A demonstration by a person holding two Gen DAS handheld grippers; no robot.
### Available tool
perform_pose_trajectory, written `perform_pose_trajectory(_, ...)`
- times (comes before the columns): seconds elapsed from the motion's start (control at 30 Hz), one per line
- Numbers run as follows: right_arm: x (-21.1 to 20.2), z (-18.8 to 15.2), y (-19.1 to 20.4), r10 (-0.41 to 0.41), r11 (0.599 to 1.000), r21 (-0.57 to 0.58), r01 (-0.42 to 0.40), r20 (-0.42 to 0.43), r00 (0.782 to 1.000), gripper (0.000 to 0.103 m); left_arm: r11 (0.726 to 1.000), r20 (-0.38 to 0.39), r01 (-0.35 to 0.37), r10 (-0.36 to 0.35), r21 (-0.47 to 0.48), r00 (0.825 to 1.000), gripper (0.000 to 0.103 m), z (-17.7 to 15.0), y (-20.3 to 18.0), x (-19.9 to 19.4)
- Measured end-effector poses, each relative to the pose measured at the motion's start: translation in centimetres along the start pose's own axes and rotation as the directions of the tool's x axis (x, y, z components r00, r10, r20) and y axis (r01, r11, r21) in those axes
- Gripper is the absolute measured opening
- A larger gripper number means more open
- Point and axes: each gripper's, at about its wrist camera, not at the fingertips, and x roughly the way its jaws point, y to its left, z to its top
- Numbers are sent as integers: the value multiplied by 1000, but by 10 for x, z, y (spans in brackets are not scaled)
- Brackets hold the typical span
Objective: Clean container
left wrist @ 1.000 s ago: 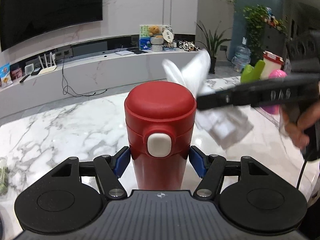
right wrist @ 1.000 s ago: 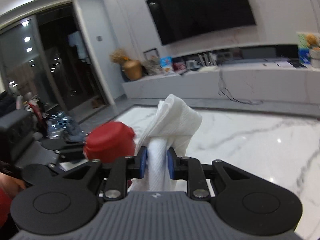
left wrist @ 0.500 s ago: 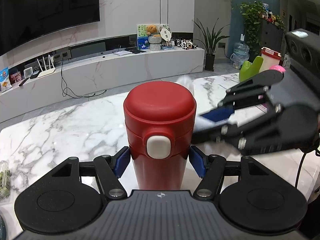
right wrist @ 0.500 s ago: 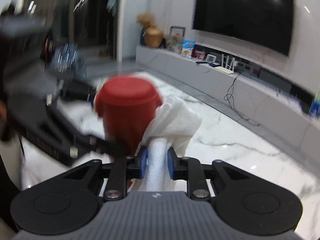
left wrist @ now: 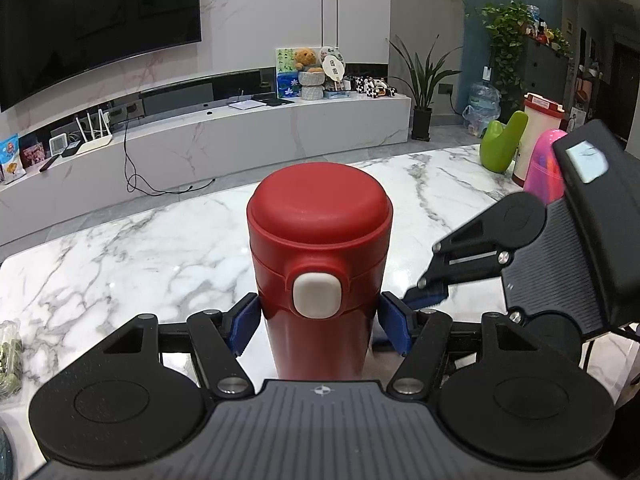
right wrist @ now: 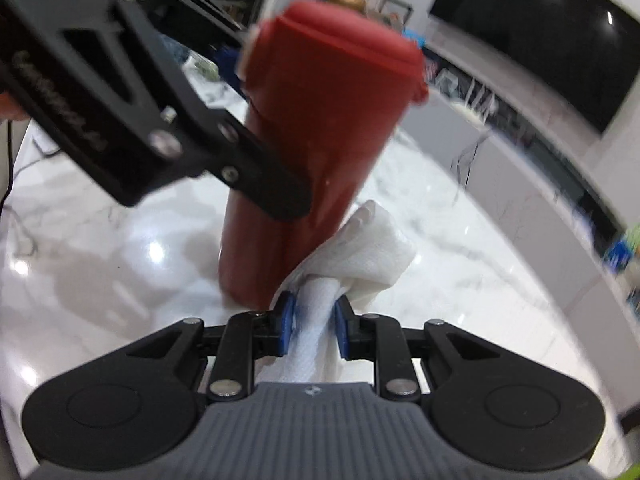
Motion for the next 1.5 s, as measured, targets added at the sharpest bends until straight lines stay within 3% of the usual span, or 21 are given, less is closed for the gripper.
perform_pose_trajectory(0.13, 1, -4, -21, -36, 993, 115, 40, -39, 999, 24, 1000, -2, -2, 2, 4, 1000, 62, 1, -1, -2)
perform_pose_trajectory(0.3, 16, -19, -26, -55, 991, 112, 67, -108, 993, 29, 1000, -3, -2, 2, 7, 1000, 62, 2, -1, -3)
perform_pose_trajectory(0.37, 18, -21, -29, -45, 989, 138, 59, -100, 994, 43, 1000, -2, -2, 2, 4, 1000, 62, 2, 0, -4)
perform_pose_trajectory(0.43, 13, -24, -38, -24, 977, 211, 39, -72, 997, 45, 1000, 2, -9, 9, -5, 1000, 62, 2, 1, -4)
perform_pose_trajectory(0.53, 4, -29, -55, 6, 927, 375, -10, 12, 1000, 52, 1000, 12, -9, 9, -27, 1000, 64, 2, 3, -6)
perform_pose_trajectory(0.67, 4, -42, -76, -15, 805, 592, -38, 84, 996, 59, 999, 17, -21, 21, -42, 1000, 68, 3, 0, -7)
perform_pose_trajectory(0.8, 15, -48, -78, -24, 758, 652, -31, 75, 997, 59, 996, 8, -57, 58, -74, 998, 69, 2, -6, -6)
perform_pose_trajectory(0.93, 26, -47, -70, -31, 752, 659, 1, 34, 999, 59, 989, 5, -97, 98, -114, 995, 69, 1, -10, -4)
perform_pose_trajectory(1.13, 33, -46, -72, -65, 784, 619, 49, 3, 998, 53, 980, 25, -137, 142, -144, 990, 69, 3, -12, -9)
perform_pose_trajectory(1.37, 37, -40, -60, -82, 871, 485, 81, -19, 996, 42, 966, 45, -169, 181, -197, 982, 69, 5, -17, -17)
perform_pose_trajectory(1.5, 38, -43, -70, -60, 839, 541, 58, -14, 998, 36, 970, 49, -164, 175, -180, 983, 69, 4, -19, -14)
